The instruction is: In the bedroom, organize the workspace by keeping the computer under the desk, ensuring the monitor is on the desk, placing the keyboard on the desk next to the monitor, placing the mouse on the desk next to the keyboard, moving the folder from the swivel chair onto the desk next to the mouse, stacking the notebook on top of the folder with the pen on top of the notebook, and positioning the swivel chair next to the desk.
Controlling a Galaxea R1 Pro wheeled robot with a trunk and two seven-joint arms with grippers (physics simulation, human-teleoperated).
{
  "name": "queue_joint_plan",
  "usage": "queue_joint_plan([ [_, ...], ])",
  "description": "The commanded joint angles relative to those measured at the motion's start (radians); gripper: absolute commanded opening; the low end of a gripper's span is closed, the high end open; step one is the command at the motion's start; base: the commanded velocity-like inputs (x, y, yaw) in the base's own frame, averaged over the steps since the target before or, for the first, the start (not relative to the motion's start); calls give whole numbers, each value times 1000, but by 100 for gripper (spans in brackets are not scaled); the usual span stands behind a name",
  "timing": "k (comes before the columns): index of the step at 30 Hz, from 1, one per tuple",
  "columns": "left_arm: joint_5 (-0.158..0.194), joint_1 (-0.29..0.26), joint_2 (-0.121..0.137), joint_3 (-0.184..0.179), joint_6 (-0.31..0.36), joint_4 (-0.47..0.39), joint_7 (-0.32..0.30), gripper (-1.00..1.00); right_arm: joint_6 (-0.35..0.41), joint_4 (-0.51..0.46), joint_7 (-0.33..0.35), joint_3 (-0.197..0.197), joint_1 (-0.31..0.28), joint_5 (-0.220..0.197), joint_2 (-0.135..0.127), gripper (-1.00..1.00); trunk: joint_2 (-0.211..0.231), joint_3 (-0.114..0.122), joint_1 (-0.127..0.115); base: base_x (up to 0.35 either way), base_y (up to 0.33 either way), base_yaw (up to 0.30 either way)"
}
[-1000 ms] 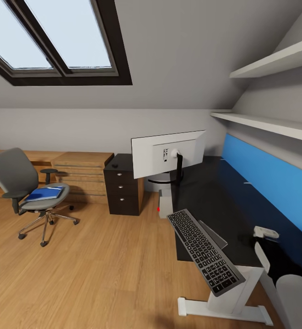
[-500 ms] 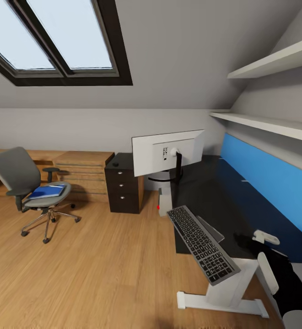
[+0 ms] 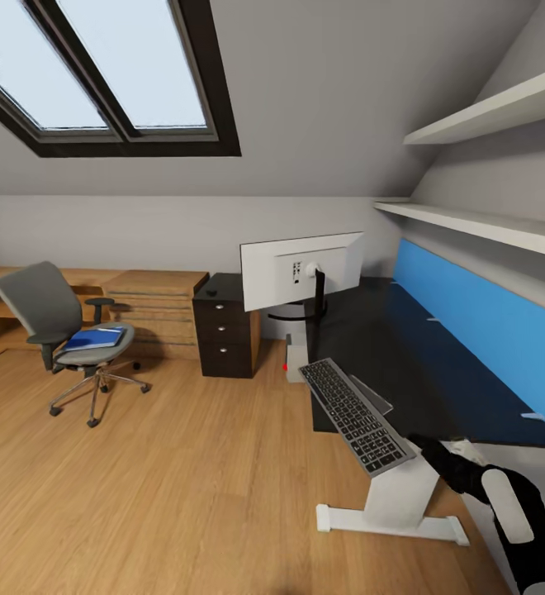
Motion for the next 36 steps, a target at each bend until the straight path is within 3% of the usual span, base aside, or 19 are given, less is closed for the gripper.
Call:
queue_joint_plan([
  [1,3,-1,-1,2,-4,-2,-1,100,20,2,-6,-14,0,-21,0,100,-1,-1,0,-39,0,0],
  [4,4,-1,-1,3,-4,-18,-2,100,85,16,-2,-73,0,-62,0,100,-1,-1,0,-21,0,0],
  [8,5,-1,-3,3,-4,-32,-2,100,138,24,34,-109,0,-82,-1,100,-8,-4,4,-6,0,0],
  [17,5,-1,-5,4,-4,-37,-1,100,183,58,152,-122,0,-88,-4,100,-71,-33,38,-1,0,0],
  [24,5,-1,-5,4,-4,-38,-1,100,192,97,238,-124,0,-90,-26,100,-120,-54,65,0,0,0],
  [36,4,-1,-6,4,-3,-37,-1,100,193,100,267,-126,0,-90,-29,100,-204,-92,111,0,0,0],
])
